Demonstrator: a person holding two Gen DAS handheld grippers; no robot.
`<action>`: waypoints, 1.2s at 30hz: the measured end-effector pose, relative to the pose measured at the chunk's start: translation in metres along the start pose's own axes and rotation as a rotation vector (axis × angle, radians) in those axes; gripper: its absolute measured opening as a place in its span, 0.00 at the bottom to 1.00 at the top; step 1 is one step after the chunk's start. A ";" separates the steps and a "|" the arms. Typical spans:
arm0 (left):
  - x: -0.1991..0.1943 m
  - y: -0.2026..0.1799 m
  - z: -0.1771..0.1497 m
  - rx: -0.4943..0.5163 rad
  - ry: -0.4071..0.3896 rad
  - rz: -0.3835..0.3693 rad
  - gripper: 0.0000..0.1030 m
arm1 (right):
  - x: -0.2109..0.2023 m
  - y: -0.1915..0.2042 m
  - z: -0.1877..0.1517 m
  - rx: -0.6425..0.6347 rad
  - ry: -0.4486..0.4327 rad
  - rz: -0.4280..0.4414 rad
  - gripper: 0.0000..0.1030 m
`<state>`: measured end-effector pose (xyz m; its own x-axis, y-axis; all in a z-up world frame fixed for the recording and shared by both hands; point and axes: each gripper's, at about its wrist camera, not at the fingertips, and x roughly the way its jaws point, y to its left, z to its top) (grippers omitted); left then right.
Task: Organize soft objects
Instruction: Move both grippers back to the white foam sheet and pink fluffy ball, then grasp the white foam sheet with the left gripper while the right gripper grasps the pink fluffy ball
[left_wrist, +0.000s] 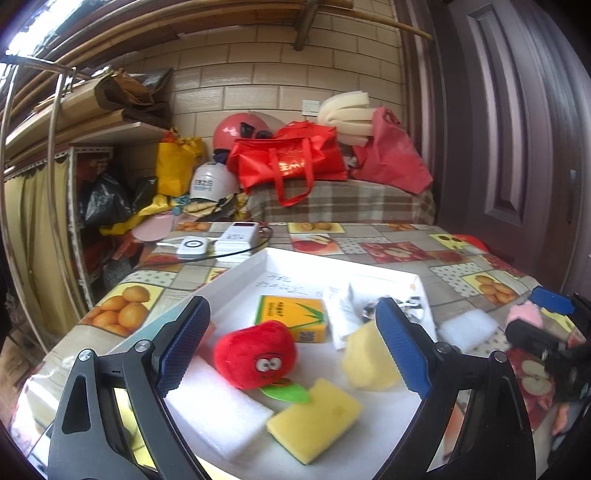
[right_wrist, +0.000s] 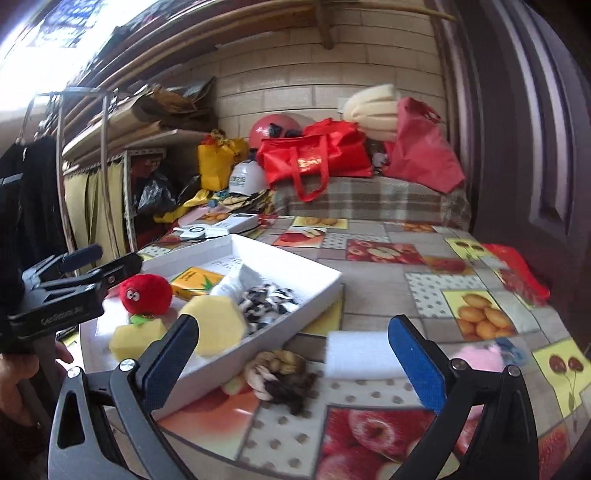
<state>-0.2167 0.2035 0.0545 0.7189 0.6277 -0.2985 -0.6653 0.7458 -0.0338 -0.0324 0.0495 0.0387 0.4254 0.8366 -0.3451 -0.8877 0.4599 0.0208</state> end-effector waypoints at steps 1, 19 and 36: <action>-0.001 -0.005 0.000 0.011 0.001 -0.026 0.89 | -0.003 -0.012 -0.001 0.040 0.002 -0.005 1.00; 0.084 -0.200 -0.005 0.260 0.374 -0.411 0.89 | -0.058 -0.184 -0.030 0.541 -0.090 -0.271 1.00; 0.103 -0.239 -0.029 0.459 0.512 -0.461 0.79 | -0.052 -0.202 -0.041 0.646 -0.057 -0.170 1.00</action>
<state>0.0104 0.0831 0.0039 0.6452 0.1405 -0.7510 -0.0980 0.9900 0.1010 0.1173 -0.0994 0.0140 0.5744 0.7433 -0.3430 -0.5314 0.6572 0.5345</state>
